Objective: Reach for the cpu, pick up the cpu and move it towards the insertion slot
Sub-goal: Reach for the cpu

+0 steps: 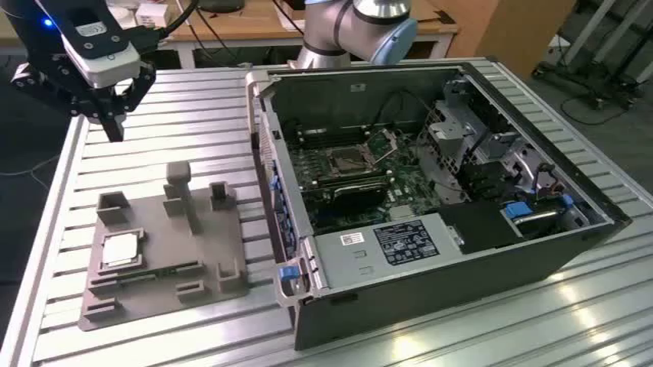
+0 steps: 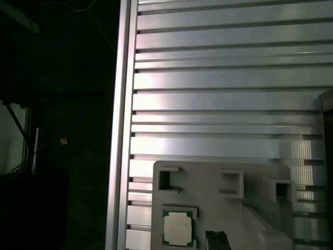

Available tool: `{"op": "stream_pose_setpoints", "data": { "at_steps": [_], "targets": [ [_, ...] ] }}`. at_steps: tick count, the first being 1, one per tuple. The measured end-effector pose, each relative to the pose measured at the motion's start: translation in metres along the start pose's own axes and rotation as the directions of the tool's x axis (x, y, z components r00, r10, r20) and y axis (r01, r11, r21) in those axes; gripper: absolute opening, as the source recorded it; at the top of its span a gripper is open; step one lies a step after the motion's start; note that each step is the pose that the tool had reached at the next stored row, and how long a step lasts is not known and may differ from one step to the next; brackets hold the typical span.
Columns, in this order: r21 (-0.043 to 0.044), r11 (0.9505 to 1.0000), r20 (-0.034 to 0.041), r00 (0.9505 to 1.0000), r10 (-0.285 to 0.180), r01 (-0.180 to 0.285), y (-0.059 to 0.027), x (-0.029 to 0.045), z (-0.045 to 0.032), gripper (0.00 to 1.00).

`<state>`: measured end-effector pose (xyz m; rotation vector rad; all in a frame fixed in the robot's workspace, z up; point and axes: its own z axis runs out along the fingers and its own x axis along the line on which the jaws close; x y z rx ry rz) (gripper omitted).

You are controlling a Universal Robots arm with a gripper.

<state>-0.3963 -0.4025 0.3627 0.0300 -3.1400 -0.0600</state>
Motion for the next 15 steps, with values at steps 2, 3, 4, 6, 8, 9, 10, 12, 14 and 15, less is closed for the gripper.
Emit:
{"op": "stream_pose_setpoints", "data": {
  "at_steps": [2, 3, 4, 6, 8, 9, 10, 12, 14, 15],
  "targets": [
    [0.0000, 1.0000, 0.0000, 1.0000, 0.000, 0.000, 0.0000, 0.0000, 0.0000, 0.11],
    [0.0000, 1.0000, 0.0000, 1.0000, 0.000, 0.000, 0.0000, 0.0000, 0.0000, 0.11],
    [0.0000, 1.0000, 0.0000, 1.0000, 0.000, 0.000, 0.0000, 0.0000, 0.0000, 0.11],
    [0.0000, 1.0000, 0.0000, 1.0000, 0.000, 0.000, 0.0000, 0.0000, 0.0000, 0.11],
    [0.0000, 1.0000, 0.0000, 1.0000, 0.000, 0.000, 0.0000, 0.0000, 0.0000, 0.11],
    [0.0000, 1.0000, 0.0000, 1.0000, 0.000, 0.000, 0.0000, 0.0000, 0.0000, 0.11],
    [0.0000, 1.0000, 0.0000, 1.0000, 0.000, 0.000, 0.0000, 0.0000, 0.0000, 0.11],
    [0.0000, 1.0000, 0.0001, 1.0000, 0.000, 0.000, 0.0000, 0.0000, 0.0000, 0.11],
    [0.0001, 1.0000, -0.0002, 1.0000, 0.000, 0.000, 0.0000, 0.0002, -0.0001, 0.11],
    [0.0001, 1.0000, -0.0001, 1.0000, 0.000, 0.000, 0.0000, 0.0009, -0.0001, 0.11]
  ]
}}
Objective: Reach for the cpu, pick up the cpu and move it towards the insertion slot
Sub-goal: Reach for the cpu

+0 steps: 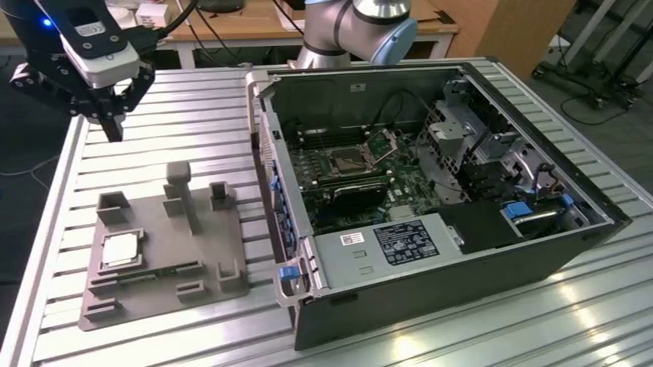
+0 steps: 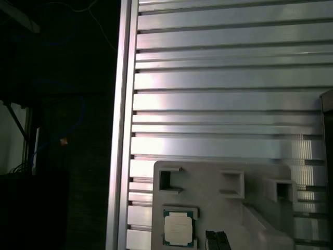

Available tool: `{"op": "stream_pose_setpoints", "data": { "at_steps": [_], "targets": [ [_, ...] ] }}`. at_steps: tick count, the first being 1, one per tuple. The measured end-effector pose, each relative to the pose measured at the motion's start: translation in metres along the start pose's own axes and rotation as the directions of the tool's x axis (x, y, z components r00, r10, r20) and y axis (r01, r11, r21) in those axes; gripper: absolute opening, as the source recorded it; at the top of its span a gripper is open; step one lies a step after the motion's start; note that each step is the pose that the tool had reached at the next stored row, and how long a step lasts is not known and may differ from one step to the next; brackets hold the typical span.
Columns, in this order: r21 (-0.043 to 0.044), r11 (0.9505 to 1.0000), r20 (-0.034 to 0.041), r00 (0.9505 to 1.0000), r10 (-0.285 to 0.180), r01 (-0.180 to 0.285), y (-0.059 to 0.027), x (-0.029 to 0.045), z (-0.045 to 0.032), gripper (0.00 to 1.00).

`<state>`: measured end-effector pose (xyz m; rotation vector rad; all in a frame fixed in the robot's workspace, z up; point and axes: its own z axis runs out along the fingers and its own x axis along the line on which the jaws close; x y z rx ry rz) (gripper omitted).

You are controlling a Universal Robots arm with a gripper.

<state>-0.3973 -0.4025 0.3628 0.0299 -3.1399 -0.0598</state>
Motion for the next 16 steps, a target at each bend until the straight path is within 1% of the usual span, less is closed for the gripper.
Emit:
{"op": "stream_pose_setpoints", "data": {
  "at_steps": [2, 4, 6, 16],
  "targets": [
    [-0.0001, 1.0000, 0.0002, 1.0000, 0.000, 0.000, 0.0001, 0.0033, 0.0002, 0.11],
    [-0.0002, 1.0000, 0.0002, 1.0000, 0.000, 0.000, 0.0002, 0.0083, 0.0004, 0.11],
    [0.0000, 1.0000, 0.0001, 1.0000, 0.000, 0.000, -0.0005, 0.0106, 0.0006, 0.11],
    [-0.0001, 1.0000, -0.0004, 1.0000, 0.000, 0.000, -0.0032, 0.0117, 0.0021, 0.11]
  ]
}}
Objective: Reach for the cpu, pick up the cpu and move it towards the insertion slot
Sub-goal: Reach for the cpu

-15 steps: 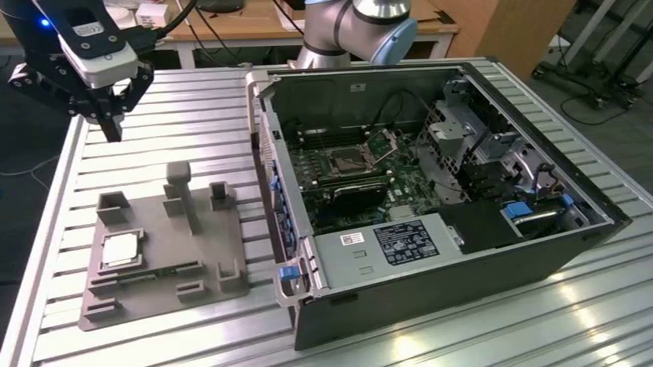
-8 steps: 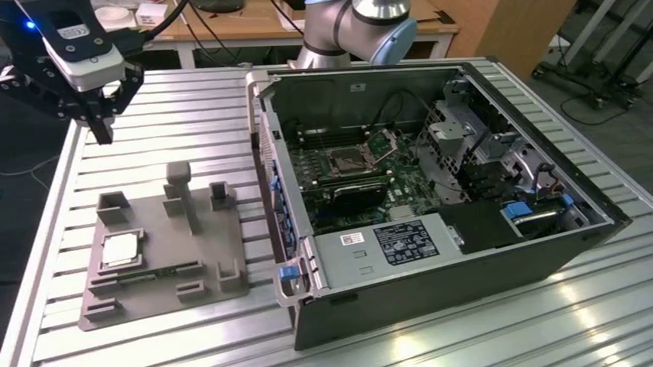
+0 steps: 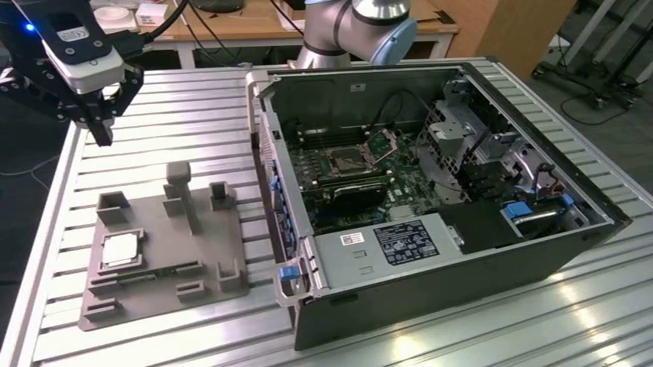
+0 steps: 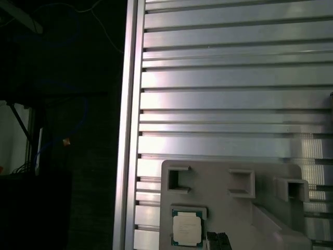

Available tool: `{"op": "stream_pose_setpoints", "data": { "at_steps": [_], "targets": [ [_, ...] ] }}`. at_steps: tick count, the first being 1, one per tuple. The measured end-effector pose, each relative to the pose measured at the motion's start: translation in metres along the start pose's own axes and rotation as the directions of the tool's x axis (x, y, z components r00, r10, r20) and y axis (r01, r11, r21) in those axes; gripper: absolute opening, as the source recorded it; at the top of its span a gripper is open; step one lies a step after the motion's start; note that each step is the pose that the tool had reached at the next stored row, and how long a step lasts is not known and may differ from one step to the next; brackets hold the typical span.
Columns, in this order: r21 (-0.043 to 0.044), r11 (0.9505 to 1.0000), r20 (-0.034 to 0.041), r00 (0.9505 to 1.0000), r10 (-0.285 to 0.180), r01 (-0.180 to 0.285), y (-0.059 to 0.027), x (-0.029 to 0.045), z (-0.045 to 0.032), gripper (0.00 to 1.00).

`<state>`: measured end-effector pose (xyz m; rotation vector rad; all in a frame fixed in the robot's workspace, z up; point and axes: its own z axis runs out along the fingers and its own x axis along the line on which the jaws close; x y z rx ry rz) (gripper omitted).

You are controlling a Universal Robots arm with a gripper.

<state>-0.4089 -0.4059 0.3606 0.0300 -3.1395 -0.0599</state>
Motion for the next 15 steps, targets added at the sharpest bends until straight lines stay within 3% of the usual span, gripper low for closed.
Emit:
{"op": "stream_pose_setpoints", "data": {
  "at_steps": [15],
  "targets": [
    [0.0000, 1.0000, 0.0000, 1.0000, 0.000, 0.000, -0.0015, 0.0015, 0.0008, 0.11]
  ]
}}
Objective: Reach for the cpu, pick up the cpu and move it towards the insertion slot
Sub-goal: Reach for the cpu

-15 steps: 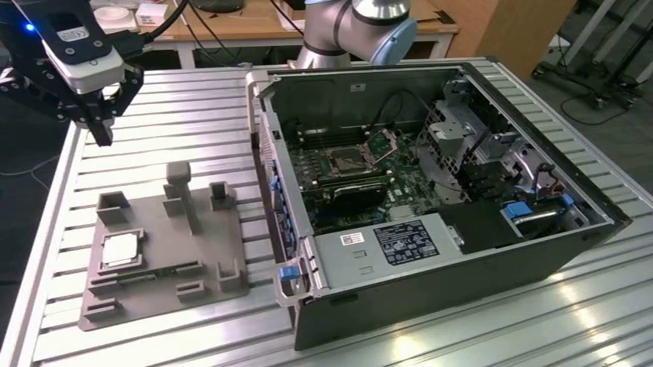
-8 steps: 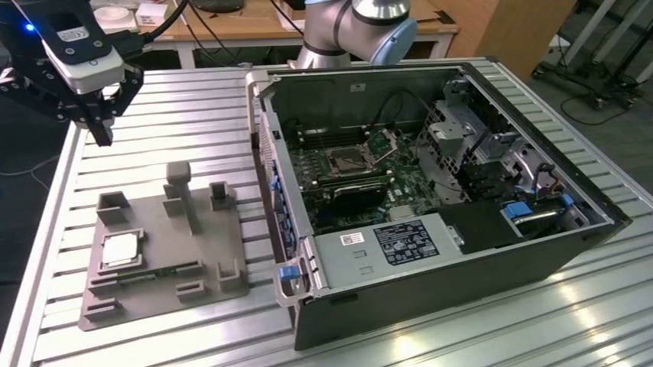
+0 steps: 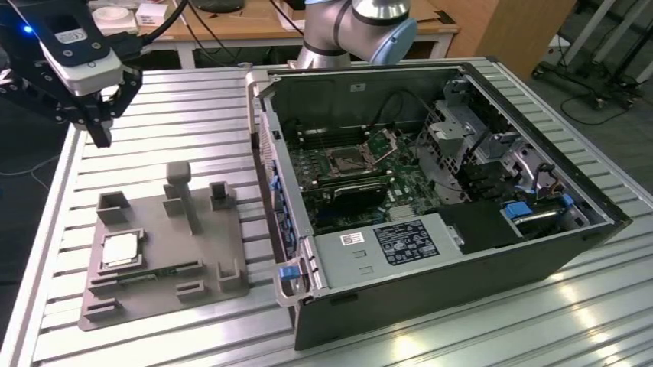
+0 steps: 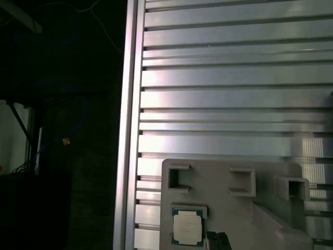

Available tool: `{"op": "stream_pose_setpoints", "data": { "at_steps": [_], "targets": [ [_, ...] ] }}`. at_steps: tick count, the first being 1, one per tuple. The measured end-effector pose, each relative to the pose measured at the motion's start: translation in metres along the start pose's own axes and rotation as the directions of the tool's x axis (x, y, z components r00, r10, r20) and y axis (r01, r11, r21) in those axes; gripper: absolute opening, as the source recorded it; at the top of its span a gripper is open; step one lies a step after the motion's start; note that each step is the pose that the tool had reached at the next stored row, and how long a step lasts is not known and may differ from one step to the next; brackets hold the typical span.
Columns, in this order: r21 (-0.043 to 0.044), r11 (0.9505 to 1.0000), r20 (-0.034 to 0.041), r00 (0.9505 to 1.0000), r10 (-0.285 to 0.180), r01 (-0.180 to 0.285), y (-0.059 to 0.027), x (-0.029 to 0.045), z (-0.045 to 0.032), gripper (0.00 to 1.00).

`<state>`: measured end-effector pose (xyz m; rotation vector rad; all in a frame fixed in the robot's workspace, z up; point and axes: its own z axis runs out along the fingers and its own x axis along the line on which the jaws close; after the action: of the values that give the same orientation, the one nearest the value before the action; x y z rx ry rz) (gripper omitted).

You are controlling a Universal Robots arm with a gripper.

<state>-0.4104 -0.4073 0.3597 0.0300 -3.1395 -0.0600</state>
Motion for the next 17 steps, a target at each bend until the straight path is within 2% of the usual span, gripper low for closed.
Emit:
{"op": "stream_pose_setpoints", "data": {
  "at_steps": [1, 2, 4, 5, 11, 13, 14, 16, 17],
  "targets": [
    [-0.0002, 1.0000, 0.0004, 1.0000, 0.000, 0.000, -0.0001, 0.0003, 0.0007, 0.11],
    [-0.0001, 1.0000, 0.0004, 1.0000, 0.000, 0.000, -0.0002, 0.0006, 0.0014, 0.17],
    [0.0000, 1.0000, 0.0002, 1.0000, 0.000, 0.000, -0.0005, 0.0010, 0.0037, 0.17],
    [0.0001, 1.0000, 0.0001, 1.0000, 0.000, 0.000, -0.0008, 0.0010, 0.0050, 0.24],
    [0.0000, 1.0000, -0.0014, 1.0000, 0.000, 0.000, -0.0049, 0.0014, 0.0158, 0.25],
    [0.0001, 1.0000, -0.0023, 1.0000, 0.000, 0.000, -0.0052, 0.0039, 0.0193, 0.37],
    [0.0000, 1.0000, -0.0022, 1.0000, 0.000, 0.000, -0.0053, 0.0059, 0.0212, 0.37],
    [0.0000, 1.0000, -0.0021, 1.0000, 0.000, 0.000, -0.0053, 0.0116, 0.0249, 0.49],
    [0.0001, 1.0000, -0.0023, 1.0000, 0.000, 0.000, -0.0053, 0.0143, 0.0265, 0.49]
  ]
}}
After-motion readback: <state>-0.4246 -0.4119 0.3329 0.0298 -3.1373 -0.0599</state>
